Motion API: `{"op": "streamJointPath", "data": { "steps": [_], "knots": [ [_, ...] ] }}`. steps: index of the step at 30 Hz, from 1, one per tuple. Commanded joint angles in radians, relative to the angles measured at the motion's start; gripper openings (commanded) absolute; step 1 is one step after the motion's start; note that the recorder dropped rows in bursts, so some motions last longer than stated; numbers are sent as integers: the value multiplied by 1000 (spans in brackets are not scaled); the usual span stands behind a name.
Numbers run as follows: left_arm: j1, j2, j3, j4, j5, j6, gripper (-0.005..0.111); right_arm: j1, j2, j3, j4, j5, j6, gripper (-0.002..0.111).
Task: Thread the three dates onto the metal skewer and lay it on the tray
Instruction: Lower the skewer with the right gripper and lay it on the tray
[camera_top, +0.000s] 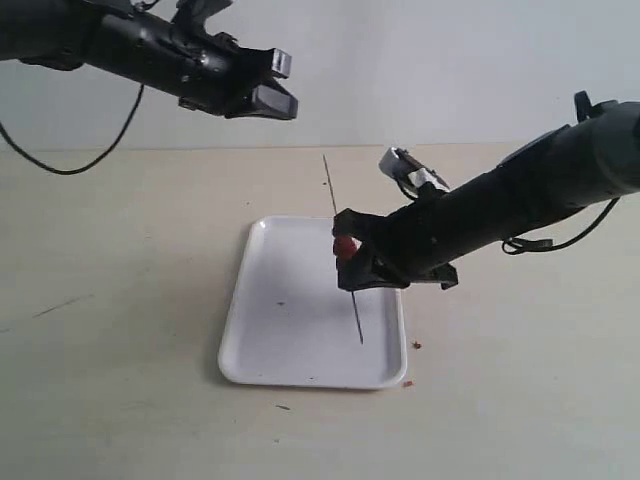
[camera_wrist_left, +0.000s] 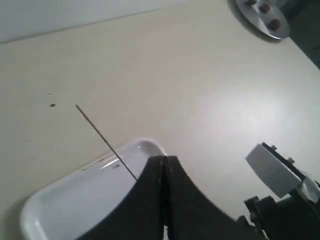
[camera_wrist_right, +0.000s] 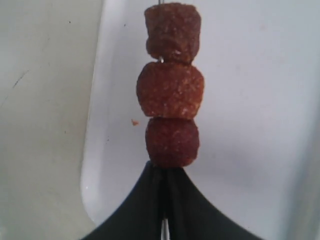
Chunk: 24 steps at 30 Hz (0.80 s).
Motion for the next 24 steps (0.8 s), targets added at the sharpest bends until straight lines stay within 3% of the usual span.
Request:
{"op": "streamJointPath", "data": {
  "steps": [1, 11, 18, 24],
  "knots": [
    [49, -121, 161, -11, -93, 91, 0, 74, -14, -2, -28, -36, 156, 0],
    [82, -296, 438, -106, -291, 285, 0, 188, -12, -2, -39, -205, 334, 0],
    [82, -359, 480, -134, -307, 350, 0, 193, -12, 0, -253, -174, 525, 0],
    [82, -369, 480, -134, -287, 353, 0, 193, -12, 0, -282, -180, 570, 0]
  ]
}}
